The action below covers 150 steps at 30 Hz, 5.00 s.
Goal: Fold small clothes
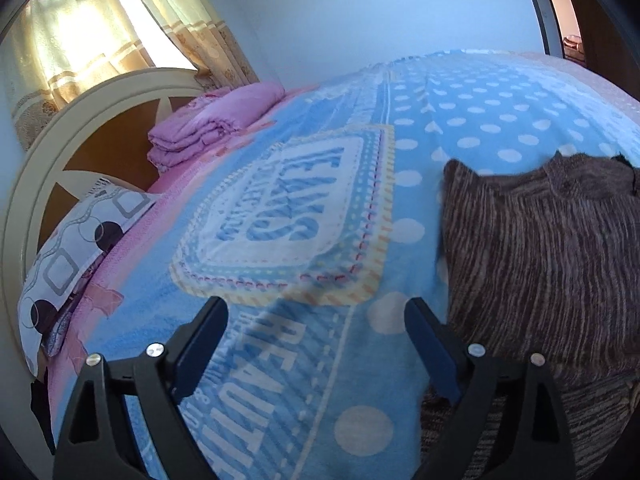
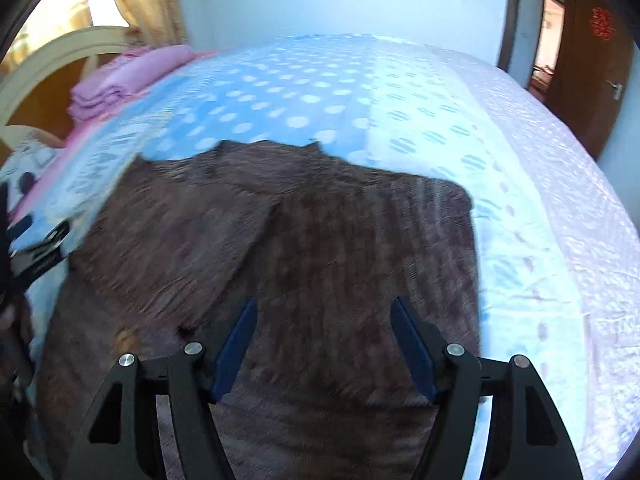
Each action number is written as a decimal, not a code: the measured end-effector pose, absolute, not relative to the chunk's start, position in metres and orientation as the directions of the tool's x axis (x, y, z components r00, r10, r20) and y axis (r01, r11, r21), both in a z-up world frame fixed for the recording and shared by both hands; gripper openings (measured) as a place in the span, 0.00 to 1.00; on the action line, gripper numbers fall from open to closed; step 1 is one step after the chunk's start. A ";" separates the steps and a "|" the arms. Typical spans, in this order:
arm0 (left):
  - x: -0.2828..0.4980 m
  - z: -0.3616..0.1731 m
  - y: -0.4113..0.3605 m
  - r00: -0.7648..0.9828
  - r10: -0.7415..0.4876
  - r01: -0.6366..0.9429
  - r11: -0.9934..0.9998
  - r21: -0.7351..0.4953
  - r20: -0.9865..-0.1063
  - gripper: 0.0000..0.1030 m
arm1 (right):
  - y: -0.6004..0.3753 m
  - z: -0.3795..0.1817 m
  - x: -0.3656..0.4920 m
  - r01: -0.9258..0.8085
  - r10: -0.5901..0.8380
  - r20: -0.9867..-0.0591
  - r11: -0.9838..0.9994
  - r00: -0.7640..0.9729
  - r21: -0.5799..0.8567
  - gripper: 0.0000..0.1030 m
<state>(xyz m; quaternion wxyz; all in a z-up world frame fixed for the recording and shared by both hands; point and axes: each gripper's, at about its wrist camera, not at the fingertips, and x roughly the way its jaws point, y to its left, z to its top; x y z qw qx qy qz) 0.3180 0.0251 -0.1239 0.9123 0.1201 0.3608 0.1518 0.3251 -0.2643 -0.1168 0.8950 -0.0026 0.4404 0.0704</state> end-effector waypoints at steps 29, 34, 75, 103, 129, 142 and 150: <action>0.359 -0.133 0.021 0.641 0.456 -0.263 0.886 0.382 -0.617 1.00 | -0.354 -0.134 0.320 0.039 0.077 -0.745 0.990 0.663 0.136 0.55; 0.372 -0.118 -0.008 0.690 0.435 -0.216 0.886 0.410 -0.578 1.00 | -0.336 -0.140 0.343 -0.026 0.083 -0.754 0.996 0.652 0.087 0.55; 0.255 -0.124 0.011 0.699 0.224 -0.075 0.968 0.241 -0.679 1.00 | -0.357 -0.149 0.189 -0.019 0.086 -0.823 0.996 0.562 0.091 0.60; 0.060 -0.137 0.040 0.648 0.007 0.106 0.989 0.099 -0.762 1.00 | -0.334 -0.178 0.018 0.029 0.118 -0.850 0.988 0.513 0.155 0.60; 0.038 -0.167 0.036 0.501 -0.120 0.116 0.991 -0.071 -0.857 0.87 | -0.343 -0.173 0.006 0.022 0.220 -0.773 0.957 0.595 0.289 0.44; 0.031 -0.150 0.029 0.483 -0.213 0.215 0.969 -0.120 -0.849 0.10 | -0.325 -0.167 0.001 -0.077 0.306 -0.766 0.944 0.566 0.321 0.07; 0.018 -0.101 0.058 0.589 -0.281 0.204 0.959 -0.197 -0.757 0.09 | -0.353 -0.129 -0.022 -0.127 0.428 -0.631 0.877 0.647 0.464 0.06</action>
